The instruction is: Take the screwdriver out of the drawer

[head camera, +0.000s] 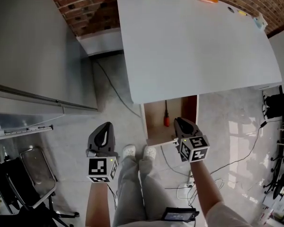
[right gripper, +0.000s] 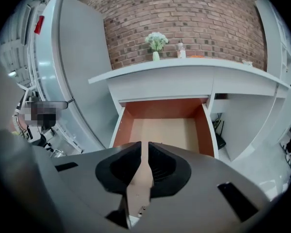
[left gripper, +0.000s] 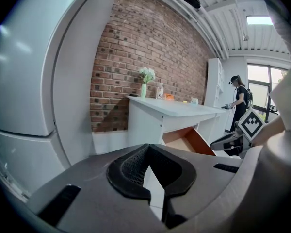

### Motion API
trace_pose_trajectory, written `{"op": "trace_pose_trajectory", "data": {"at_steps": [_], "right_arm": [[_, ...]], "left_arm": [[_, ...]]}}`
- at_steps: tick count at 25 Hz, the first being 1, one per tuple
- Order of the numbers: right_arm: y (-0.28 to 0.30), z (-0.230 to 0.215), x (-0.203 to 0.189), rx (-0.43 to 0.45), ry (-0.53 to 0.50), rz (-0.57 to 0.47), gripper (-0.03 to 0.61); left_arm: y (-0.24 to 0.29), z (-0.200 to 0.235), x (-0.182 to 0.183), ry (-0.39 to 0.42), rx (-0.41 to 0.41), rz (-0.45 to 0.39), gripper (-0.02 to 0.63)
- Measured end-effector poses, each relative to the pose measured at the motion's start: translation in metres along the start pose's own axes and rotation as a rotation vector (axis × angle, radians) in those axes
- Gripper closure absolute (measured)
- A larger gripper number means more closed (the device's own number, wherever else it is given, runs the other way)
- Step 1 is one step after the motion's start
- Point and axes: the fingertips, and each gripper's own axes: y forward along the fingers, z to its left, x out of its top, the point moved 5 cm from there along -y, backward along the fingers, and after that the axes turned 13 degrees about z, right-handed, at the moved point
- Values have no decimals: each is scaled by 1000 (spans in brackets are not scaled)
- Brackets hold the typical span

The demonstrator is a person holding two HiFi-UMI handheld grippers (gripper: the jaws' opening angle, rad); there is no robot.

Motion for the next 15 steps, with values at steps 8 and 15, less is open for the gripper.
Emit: {"op": "trace_pose_trajectory", "data": {"at_steps": [8, 15], "right_arm": [[62, -9, -25, 9, 5, 259, 423], [108, -17, -35, -14, -18, 408, 425]], "left_arm": [[18, 9, -29, -8, -1, 26, 604], [20, 14, -49, -31, 5, 55, 605]]}}
